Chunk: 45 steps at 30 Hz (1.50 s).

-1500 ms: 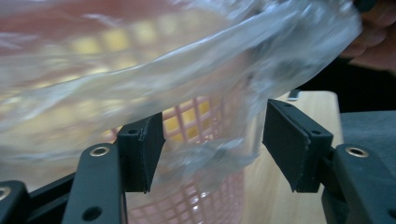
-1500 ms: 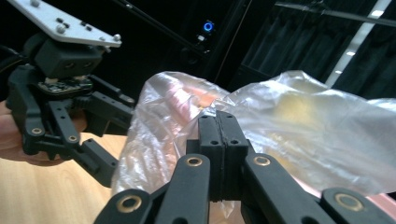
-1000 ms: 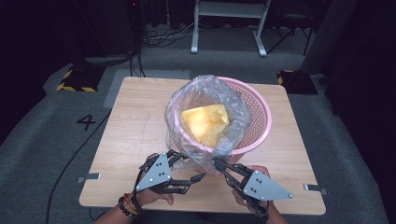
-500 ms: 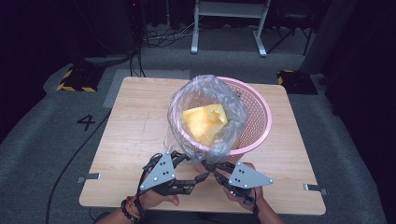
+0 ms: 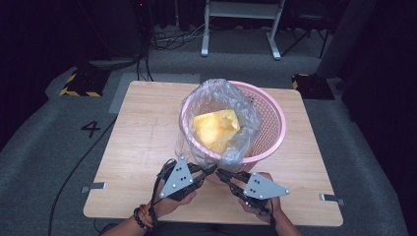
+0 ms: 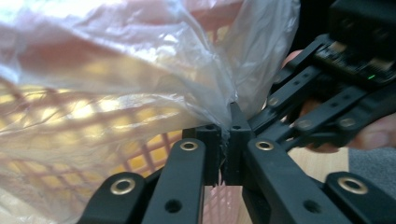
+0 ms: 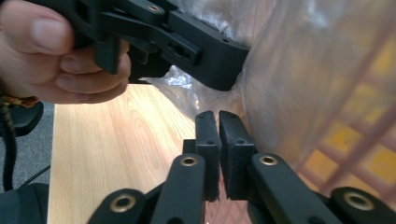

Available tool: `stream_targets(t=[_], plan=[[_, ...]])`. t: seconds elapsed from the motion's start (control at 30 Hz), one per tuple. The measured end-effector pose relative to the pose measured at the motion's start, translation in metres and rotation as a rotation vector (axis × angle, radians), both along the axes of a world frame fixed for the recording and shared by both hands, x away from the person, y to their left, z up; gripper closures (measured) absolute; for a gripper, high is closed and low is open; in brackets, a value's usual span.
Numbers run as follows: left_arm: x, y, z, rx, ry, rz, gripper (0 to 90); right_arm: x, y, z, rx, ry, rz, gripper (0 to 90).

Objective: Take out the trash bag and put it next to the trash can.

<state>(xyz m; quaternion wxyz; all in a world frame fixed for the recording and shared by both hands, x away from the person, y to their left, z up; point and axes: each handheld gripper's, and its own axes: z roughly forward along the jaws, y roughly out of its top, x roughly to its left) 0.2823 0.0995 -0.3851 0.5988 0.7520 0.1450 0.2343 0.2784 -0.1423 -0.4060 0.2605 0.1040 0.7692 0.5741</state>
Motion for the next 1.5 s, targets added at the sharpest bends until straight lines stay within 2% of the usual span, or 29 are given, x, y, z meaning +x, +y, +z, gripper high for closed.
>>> stream_targets(t=[0.03,0.13,0.2,0.3,0.37,0.4,0.43,0.47,0.5,0.57,0.63,0.7,0.77,0.83,0.9,0.97,1.0,1.07,1.13,1.17,1.3,1.37,1.5], plan=[[0.0,0.0,-0.001,0.004,-0.014,0.004,89.6,-0.003,-0.005,0.002,-0.002,-0.01,0.004,84.3],[0.002,0.003,-0.002,0.013,-0.017,-0.003,89.8,-0.006,-0.01,0.008,0.007,-0.015,0.014,84.3],[0.003,0.004,-0.003,0.01,-0.019,-0.008,89.9,-0.011,-0.02,0.021,0.049,-0.037,0.002,79.7],[0.004,0.006,-0.004,0.024,-0.023,-0.017,90.0,-0.016,-0.024,0.026,0.056,-0.06,-0.016,75.9],[0.005,0.006,-0.005,0.035,-0.023,-0.018,90.0,-0.021,-0.026,0.028,0.077,-0.074,-0.036,68.6],[0.005,0.006,-0.005,0.036,-0.026,-0.018,90.0,-0.025,-0.028,0.03,0.104,-0.098,-0.062,62.3],[0.005,0.006,-0.005,0.033,-0.023,-0.018,90.0,-0.027,-0.028,0.03,0.123,-0.102,-0.078,58.7],[0.006,0.006,-0.006,0.036,-0.027,-0.017,90.0,-0.027,-0.028,0.03,0.123,-0.102,-0.078,58.7],[0.006,0.007,-0.006,0.035,-0.028,-0.018,90.0,-0.029,-0.028,0.031,0.141,-0.109,-0.103,56.5],[0.006,0.007,-0.006,0.035,-0.031,-0.018,90.0,-0.032,-0.027,0.033,0.193,-0.114,-0.109,53.4],[0.007,0.007,-0.006,0.034,-0.031,-0.023,90.0,-0.033,-0.021,0.034,0.199,-0.113,-0.119,51.5],[0.007,0.007,-0.006,0.035,-0.034,-0.024,90.0,-0.034,-0.014,0.034,0.203,-0.107,-0.096,51.4],[0.007,0.008,-0.006,0.039,-0.037,-0.032,89.9,-0.032,-0.008,0.034,0.196,-0.112,-0.1,57.0],[0.007,0.009,-0.006,0.033,-0.035,-0.035,89.9,-0.03,-0.004,0.034,0.178,-0.125,-0.125,71.3],[0.007,0.011,-0.007,0.025,-0.035,-0.049,89.9,-0.026,-0.004,0.035,0.175,-0.117,-0.12,81.5],[0.007,0.013,-0.007,0.013,-0.034,-0.054,89.7,-0.022,-0.003,0.035,0.17,-0.113,-0.113,87.0],[0.007,0.014,-0.007,-0.008,-0.026,-0.054,87.4,-0.02,-0.003,0.035,0.17,-0.11,-0.103,88.1],[0.005,0.019,-0.002,-0.059,-0.01,-0.045,63.9,-0.017,-0.001,0.035,0.161,-0.11,-0.094,89.5],[0.001,0.026,0.005,-0.108,-0.007,-0.044,47.8,-0.015,0.004,0.034,0.141,-0.123,-0.094,89.8],[0.001,0.028,0.009,-0.126,0.008,-0.057,43.8,-0.014,0.007,0.034,0.129,-0.129,-0.089,89.9],[-0.003,0.034,0.02,-0.177,0.032,-0.039,34.6,-0.008,0.02,0.03,0.091,-0.126,-0.063,90.0],[-0.001,0.033,0.022,-0.17,0.043,-0.019,27.8,-0.006,0.026,0.027,0.071,-0.124,-0.057,90.0],[0.001,0.035,0.022,-0.189,0.059,0.024,25.0,-0.004,0.036,0.023,0.023,-0.132,-0.045,90.0]])
